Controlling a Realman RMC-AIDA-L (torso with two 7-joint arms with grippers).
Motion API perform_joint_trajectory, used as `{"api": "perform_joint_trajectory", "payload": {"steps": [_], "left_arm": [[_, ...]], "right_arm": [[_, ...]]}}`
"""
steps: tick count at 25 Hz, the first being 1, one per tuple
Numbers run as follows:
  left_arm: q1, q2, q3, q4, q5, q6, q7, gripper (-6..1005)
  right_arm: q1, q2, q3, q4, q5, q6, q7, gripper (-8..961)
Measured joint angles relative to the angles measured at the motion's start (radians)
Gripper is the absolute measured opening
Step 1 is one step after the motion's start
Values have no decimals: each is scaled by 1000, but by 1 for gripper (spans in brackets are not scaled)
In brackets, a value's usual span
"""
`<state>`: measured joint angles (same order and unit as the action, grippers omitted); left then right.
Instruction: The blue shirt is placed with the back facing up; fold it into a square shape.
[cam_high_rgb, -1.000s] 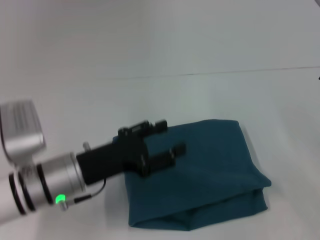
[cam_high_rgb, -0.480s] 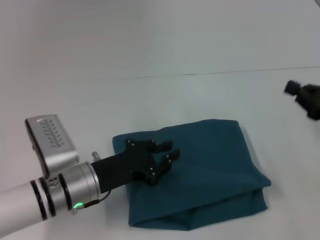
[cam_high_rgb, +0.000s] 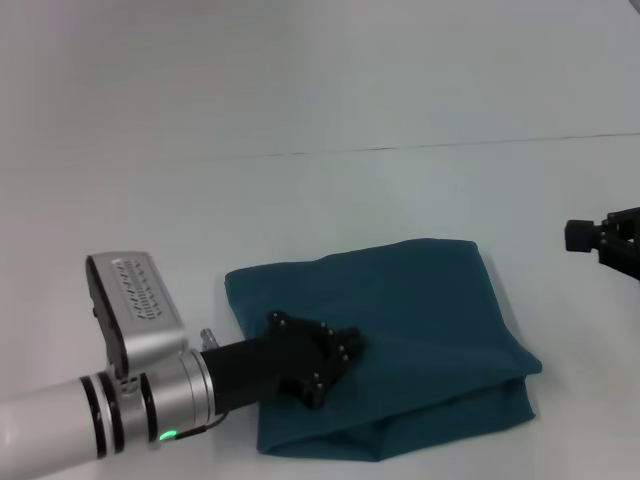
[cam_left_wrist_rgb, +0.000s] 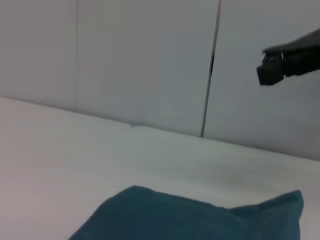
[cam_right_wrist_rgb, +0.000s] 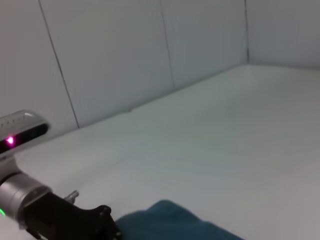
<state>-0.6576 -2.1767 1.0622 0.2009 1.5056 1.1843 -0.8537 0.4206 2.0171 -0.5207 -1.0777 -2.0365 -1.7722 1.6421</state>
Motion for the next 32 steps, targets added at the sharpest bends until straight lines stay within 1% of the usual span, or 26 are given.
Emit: {"api": "perform_joint_trajectory", "payload": {"steps": [1, 4, 7, 13, 19, 21, 23, 26, 29, 31, 32], "left_arm": [[-3, 0, 4, -8, -1, -5, 2, 54], [-11, 0, 9, -30, 2, -17, 8, 54], [-10, 0, 22, -47, 7, -20, 14, 54], [4, 0, 95, -51, 13, -12, 9, 55], [14, 0, 105, -52, 18, -5, 8, 55], [30, 1, 89, -42, 15, 23, 8, 54], [60, 3, 55, -8, 11, 83, 8, 54], [110, 7, -9, 72, 9, 183, -18, 55], [154, 11, -53, 149, 15, 243, -107, 58], [179, 13, -68, 197, 17, 253, -202, 64], [193, 14, -74, 225, 18, 249, -265, 86]], "right_arm": [[1, 0, 0, -30, -13, -9, 19, -2], [1, 3, -1, -73, -31, -15, 42, -2], [4, 3, -3, -82, -37, -26, 45, -2], [39, -4, -7, -94, -114, -80, 71, -1], [66, -3, -8, -105, -169, -93, 84, -2], [67, -3, -9, -106, -167, -94, 85, -2], [67, -3, -8, -108, -164, -95, 85, -2], [67, -2, -8, -121, -163, -103, 85, -2], [67, 0, -9, -134, -163, -114, 86, -2], [68, 1, -9, -141, -163, -117, 88, -2], [69, 1, -8, -145, -163, -118, 89, -2]]}}
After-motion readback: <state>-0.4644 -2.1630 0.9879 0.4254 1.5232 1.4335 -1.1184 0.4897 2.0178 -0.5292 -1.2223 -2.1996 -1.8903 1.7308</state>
